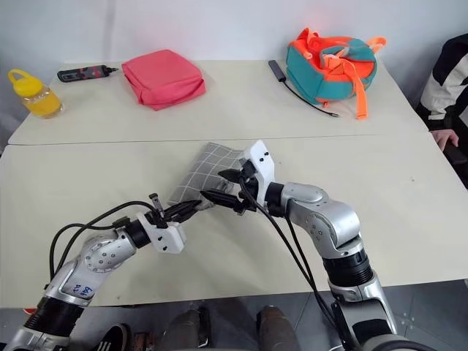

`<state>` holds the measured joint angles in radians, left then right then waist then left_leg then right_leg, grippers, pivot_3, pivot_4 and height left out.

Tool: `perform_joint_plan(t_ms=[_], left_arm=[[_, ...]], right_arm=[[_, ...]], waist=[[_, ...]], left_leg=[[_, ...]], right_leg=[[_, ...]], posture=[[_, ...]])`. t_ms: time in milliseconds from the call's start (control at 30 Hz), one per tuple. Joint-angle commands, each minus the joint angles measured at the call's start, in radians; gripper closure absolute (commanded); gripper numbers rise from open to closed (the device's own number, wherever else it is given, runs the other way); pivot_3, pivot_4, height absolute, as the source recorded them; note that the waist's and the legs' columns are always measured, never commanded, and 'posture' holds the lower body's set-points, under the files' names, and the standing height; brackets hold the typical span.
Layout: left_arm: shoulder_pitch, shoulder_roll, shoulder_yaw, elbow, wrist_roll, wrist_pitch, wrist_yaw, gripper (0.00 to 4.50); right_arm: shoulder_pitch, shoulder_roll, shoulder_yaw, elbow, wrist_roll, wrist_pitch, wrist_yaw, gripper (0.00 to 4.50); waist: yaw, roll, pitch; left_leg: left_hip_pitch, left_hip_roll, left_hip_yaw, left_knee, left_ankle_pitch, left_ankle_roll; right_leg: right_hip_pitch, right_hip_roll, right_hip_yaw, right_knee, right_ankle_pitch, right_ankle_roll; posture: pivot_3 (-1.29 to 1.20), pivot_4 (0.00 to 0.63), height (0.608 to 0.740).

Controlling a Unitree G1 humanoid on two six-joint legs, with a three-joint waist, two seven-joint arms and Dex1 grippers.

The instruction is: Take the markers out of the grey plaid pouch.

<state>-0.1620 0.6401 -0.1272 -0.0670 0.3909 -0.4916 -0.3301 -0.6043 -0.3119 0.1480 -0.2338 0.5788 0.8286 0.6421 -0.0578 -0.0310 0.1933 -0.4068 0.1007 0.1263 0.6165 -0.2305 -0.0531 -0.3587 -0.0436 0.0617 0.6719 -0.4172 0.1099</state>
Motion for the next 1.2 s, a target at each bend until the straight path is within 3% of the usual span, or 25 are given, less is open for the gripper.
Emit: perform_joint_plan(t_ms=[33, 233, 467, 600, 700, 867, 1200], left_arm=[[0.017, -0.003, 0.025, -0.029, -0.02, 0.004, 0.002, 4.5], [0.026, 0.013, 0.043, -0.017, -0.015, -0.013, 0.008, 4.5], [0.029, 0.006, 0.037, -0.012, -0.005, -0.023, 0.006, 4.5], [0.034, 0.012, 0.045, -0.014, -0.011, -0.026, 0.004, 4.5], [0.038, 0.023, 0.056, -0.01, -0.02, -0.036, 0.0, 4.5], [0.035, 0.045, 0.06, 0.015, -0.052, -0.075, -0.018, 4.5], [0.033, 0.051, 0.053, 0.012, -0.082, -0.1, -0.06, 4.5]], right_arm=[[0.001, -0.048, -0.001, -0.034, -0.025, -0.081, 0.071, 1.17], [0.002, -0.123, -0.042, 0.028, -0.049, -0.096, 0.096, 1.17], [-0.005, -0.053, -0.094, 0.058, -0.007, -0.012, 0.017, 1.17], [0.022, -0.146, -0.013, 0.055, -0.173, -0.376, 0.203, 1.17], [0.025, -0.164, -0.016, 0.095, -0.227, -0.536, 0.247, 1.17], [0.008, -0.242, 0.092, 0.179, -0.479, -0.948, 0.321, 1.17], [-0.006, -0.156, 0.171, 0.195, -0.606, -1.118, 0.27, 1.17]], waist=[[0.001, 0.0, 0.0], [-0.001, 0.0, 0.0], [-0.001, 0.0, 0.0], [0.001, 0.0, 0.0], [0.001, 0.0, 0.0], [-0.003, 0.0, 0.0], [-0.003, 0.0, 0.0]], left_leg=[[0.0, 0.0, 0.0, 0.0, 0.0, 0.0], [0.0, 0.0, 0.001, 0.001, 0.0, 0.0], [0.0, 0.001, 0.002, 0.002, 0.0, 0.0], [0.0, 0.0, 0.002, 0.003, -0.001, 0.001], [0.0, 0.001, 0.003, 0.006, -0.003, 0.001], [0.0, 0.002, 0.01, 0.008, -0.004, 0.001], [0.001, 0.004, 0.016, 0.014, -0.006, 0.001]], right_leg=[[0.0, 0.0, 0.0, 0.0, 0.0, 0.0], [0.0, 0.0, 0.001, 0.0, 0.0, 0.0], [-0.001, 0.001, 0.002, 0.002, 0.0, 0.0], [-0.001, 0.0, 0.001, 0.001, 0.0, 0.0], [0.0, 0.001, 0.001, 0.001, 0.0, 0.0], [0.0, 0.001, 0.002, 0.001, 0.0, 0.0], [0.001, 0.002, 0.004, 0.003, 0.0, 0.0]], posture=[[0.0, 0.15, 0.74], [0.0, 0.15, 0.74], [0.0, 0.15, 0.74], [0.0, 0.15, 0.74], [0.0, 0.15, 0.74], [0.0, 0.15, 0.74], [0.0, 0.15, 0.74]])
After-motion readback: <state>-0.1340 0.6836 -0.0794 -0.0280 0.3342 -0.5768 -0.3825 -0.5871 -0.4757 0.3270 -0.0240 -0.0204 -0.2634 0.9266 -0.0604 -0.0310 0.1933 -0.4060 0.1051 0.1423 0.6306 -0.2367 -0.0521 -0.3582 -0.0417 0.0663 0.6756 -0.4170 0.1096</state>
